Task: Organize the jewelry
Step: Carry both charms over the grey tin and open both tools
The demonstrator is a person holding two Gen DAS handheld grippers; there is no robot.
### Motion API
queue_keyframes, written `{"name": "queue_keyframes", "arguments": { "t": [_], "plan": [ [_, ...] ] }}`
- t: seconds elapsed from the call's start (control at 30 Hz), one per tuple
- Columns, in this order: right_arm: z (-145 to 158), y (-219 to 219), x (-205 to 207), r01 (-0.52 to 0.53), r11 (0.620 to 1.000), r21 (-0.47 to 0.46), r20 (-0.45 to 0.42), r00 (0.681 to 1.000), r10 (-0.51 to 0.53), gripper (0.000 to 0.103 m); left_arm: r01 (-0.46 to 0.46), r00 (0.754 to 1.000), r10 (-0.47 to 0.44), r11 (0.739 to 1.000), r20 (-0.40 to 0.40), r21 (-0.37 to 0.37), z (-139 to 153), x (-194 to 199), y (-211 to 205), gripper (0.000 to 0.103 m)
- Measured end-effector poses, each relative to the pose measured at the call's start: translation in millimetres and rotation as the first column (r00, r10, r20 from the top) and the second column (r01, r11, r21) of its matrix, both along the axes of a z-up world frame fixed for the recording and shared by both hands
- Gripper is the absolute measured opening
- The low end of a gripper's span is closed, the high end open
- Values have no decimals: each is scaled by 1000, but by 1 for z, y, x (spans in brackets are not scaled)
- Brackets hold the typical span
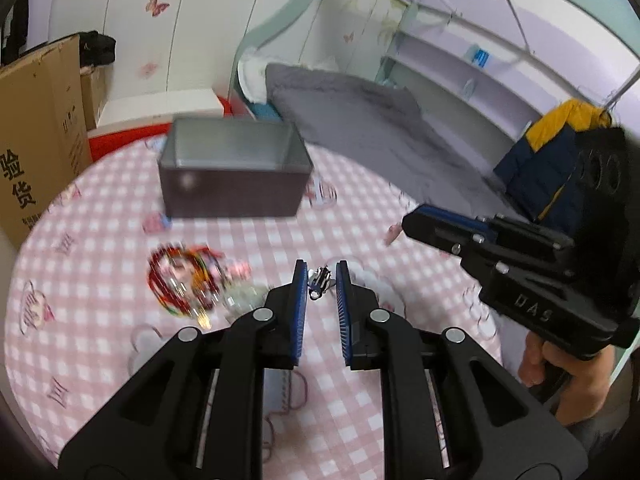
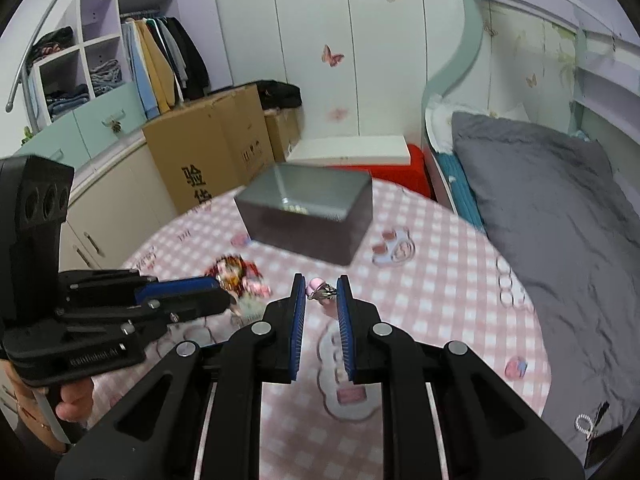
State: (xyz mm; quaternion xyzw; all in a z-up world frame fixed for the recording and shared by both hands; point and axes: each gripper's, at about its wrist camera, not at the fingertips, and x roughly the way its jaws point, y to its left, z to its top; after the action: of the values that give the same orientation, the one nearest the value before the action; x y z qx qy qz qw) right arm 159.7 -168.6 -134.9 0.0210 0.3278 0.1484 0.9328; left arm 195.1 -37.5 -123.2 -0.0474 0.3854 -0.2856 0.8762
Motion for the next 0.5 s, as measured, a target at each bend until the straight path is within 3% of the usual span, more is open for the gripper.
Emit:
{"name": "queue_keyframes", "arguments": {
  "t": [0.3, 0.5],
  "plan": [
    [22, 7, 32, -20, 1000, 18, 47, 999, 19, 14, -65, 993, 62, 997, 99, 30, 36, 40, 13, 14],
    [28, 12, 60, -27, 999, 28, 54, 998, 25, 14, -92, 990, 87, 995, 107, 43, 41, 71, 16, 15]
  ]
}}
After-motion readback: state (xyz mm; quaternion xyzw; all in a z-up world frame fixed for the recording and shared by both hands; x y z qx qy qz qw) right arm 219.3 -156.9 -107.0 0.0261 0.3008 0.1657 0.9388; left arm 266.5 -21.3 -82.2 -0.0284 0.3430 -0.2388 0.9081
